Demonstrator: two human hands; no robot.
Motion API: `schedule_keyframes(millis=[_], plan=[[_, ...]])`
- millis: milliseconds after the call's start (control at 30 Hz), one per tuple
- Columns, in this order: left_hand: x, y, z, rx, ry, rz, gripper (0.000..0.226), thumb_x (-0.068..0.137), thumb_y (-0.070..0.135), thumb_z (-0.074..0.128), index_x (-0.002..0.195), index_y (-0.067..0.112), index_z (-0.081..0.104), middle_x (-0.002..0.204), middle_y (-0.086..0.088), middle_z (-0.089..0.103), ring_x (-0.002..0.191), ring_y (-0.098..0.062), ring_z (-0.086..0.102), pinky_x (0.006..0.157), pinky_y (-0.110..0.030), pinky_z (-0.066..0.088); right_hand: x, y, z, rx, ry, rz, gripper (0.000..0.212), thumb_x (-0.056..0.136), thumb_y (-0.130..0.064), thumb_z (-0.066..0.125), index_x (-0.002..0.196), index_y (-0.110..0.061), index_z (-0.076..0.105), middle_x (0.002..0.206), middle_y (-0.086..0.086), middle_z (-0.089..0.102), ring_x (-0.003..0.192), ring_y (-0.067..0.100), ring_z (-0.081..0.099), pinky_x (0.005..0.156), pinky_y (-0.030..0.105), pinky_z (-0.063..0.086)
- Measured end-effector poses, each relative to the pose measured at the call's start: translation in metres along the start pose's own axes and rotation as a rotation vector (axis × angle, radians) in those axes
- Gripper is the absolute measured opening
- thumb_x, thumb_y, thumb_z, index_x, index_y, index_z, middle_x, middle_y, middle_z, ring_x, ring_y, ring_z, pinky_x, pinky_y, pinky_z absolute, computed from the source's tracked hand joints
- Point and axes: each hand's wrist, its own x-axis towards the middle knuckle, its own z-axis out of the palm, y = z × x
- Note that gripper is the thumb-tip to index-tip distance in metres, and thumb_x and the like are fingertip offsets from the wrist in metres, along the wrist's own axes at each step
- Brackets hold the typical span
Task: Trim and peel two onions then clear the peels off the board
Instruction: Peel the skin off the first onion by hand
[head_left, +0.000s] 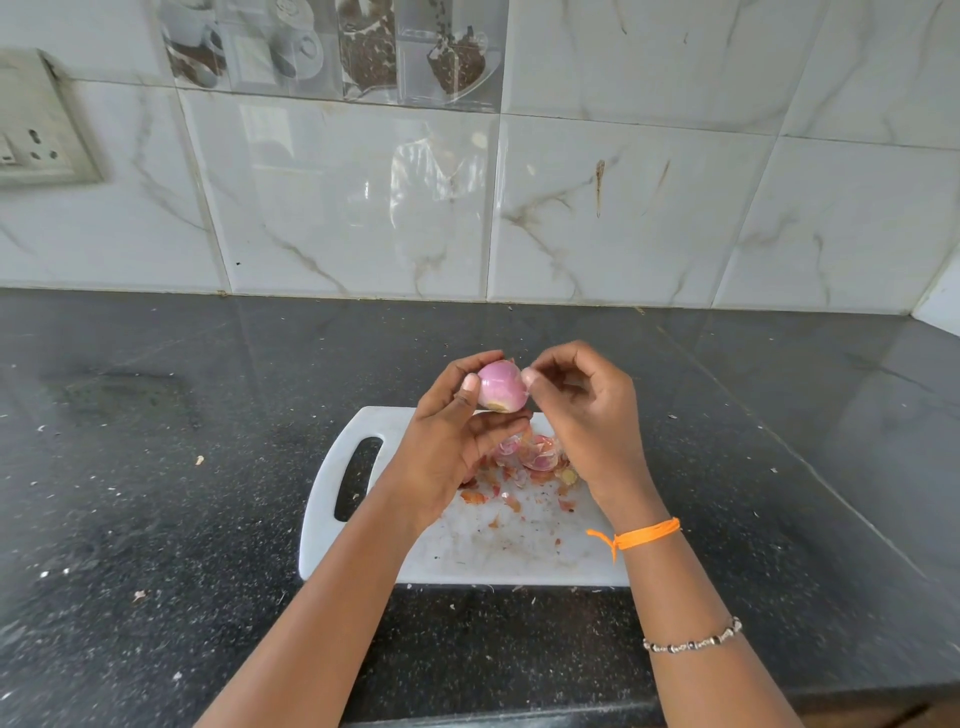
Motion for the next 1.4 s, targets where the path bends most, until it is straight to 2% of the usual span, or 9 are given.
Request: schedule_keyframes(millis=[100, 267, 533, 933, 1067, 1133, 1233, 1300, 1400], plan=[[0.0, 0.0001, 0.0003, 0.005, -0.005, -0.003, 0.029, 0.101, 0.015, 0.034, 0.117, 0.01, 0.057, 0.108, -0.01, 0.063, 0.084, -0.021, 0.067, 0.076, -0.027, 0.056, -0.001, 0.0011, 0.0021, 0.007, -0.042, -0.02, 0.007, 0.077, -0.01, 0.067, 0.083, -0.008, 0.066, 0.084, 0.004, 0.066, 0.076, 0.01, 0.065, 0.07, 0.019, 0.051], [0.0, 0.0006, 0.0002, 0.026, -0.01, 0.006, 0.028, 0.101, 0.015, 0.034, 0.115, 0.01, 0.057, 0.104, -0.007, 0.065, 0.08, -0.017, 0.067, 0.075, -0.026, 0.057, -0.0017, 0.0002, 0.0014, 0.004, -0.027, -0.03, 0.007, 0.073, -0.009, 0.068, 0.079, -0.012, 0.067, 0.08, 0.0, 0.066, 0.072, 0.005, 0.065, 0.067, 0.015, 0.05], [0.0004, -0.0001, -0.0013, 0.056, -0.011, 0.018, 0.027, 0.1, 0.016, 0.036, 0.116, 0.01, 0.057, 0.105, -0.007, 0.064, 0.084, -0.017, 0.067, 0.075, -0.025, 0.056, 0.0005, 0.0001, -0.0016, 0.05, -0.071, 0.019, 0.016, 0.075, 0.004, 0.072, 0.08, -0.01, 0.067, 0.083, 0.007, 0.067, 0.073, 0.006, 0.066, 0.069, 0.016, 0.051], [0.0018, -0.0017, -0.0016, 0.086, 0.002, 0.003, 0.028, 0.1, 0.016, 0.037, 0.119, 0.007, 0.056, 0.114, -0.012, 0.06, 0.088, -0.023, 0.065, 0.08, -0.03, 0.057, 0.0008, 0.0027, -0.0004, -0.039, 0.004, 0.0, 0.021, 0.073, 0.005, 0.066, 0.075, -0.016, 0.068, 0.074, -0.004, 0.068, 0.067, 0.003, 0.064, 0.065, 0.015, 0.05], [0.0025, -0.001, -0.0005, 0.037, 0.028, -0.016, 0.028, 0.101, 0.015, 0.035, 0.117, 0.007, 0.056, 0.108, -0.012, 0.063, 0.087, -0.024, 0.066, 0.08, -0.031, 0.058, 0.0003, 0.0038, -0.0008, 0.017, 0.002, 0.068, 0.028, 0.08, 0.01, 0.055, 0.075, -0.016, 0.067, 0.074, -0.002, 0.068, 0.072, 0.013, 0.067, 0.065, 0.024, 0.056], [0.0022, -0.0012, 0.0, 0.01, 0.032, -0.025, 0.029, 0.101, 0.015, 0.034, 0.118, 0.006, 0.056, 0.107, -0.012, 0.063, 0.086, -0.025, 0.066, 0.081, -0.032, 0.058, 0.0006, 0.0039, -0.0018, 0.035, 0.005, 0.07, 0.027, 0.085, 0.009, 0.05, 0.08, -0.01, 0.067, 0.078, 0.003, 0.069, 0.076, 0.017, 0.068, 0.07, 0.03, 0.058], [0.002, -0.0027, 0.0007, -0.006, 0.03, -0.037, 0.031, 0.101, 0.015, 0.034, 0.121, 0.003, 0.055, 0.109, -0.014, 0.063, 0.086, -0.025, 0.068, 0.085, -0.036, 0.057, 0.0003, -0.0002, -0.0006, 0.089, -0.02, 0.088, 0.006, 0.086, -0.001, 0.064, 0.085, -0.006, 0.067, 0.082, 0.003, 0.069, 0.077, 0.01, 0.067, 0.071, 0.022, 0.054], [0.0021, -0.0028, 0.0008, -0.015, 0.026, -0.044, 0.031, 0.102, 0.015, 0.034, 0.12, 0.003, 0.055, 0.111, -0.014, 0.063, 0.088, -0.025, 0.068, 0.086, -0.037, 0.056, 0.0002, -0.0008, 0.0015, 0.091, -0.024, 0.091, 0.008, 0.079, -0.002, 0.073, 0.084, -0.004, 0.066, 0.083, 0.005, 0.068, 0.074, 0.004, 0.066, 0.067, 0.016, 0.051], [0.0018, -0.0026, 0.0016, -0.01, 0.018, -0.065, 0.03, 0.101, 0.017, 0.035, 0.118, 0.004, 0.055, 0.11, -0.013, 0.063, 0.09, -0.027, 0.067, 0.086, -0.036, 0.056, 0.001, 0.0028, 0.0019, 0.039, -0.001, 0.04, 0.007, 0.078, -0.001, 0.073, 0.079, 0.001, 0.067, 0.081, 0.009, 0.065, 0.072, 0.002, 0.064, 0.067, 0.014, 0.049]])
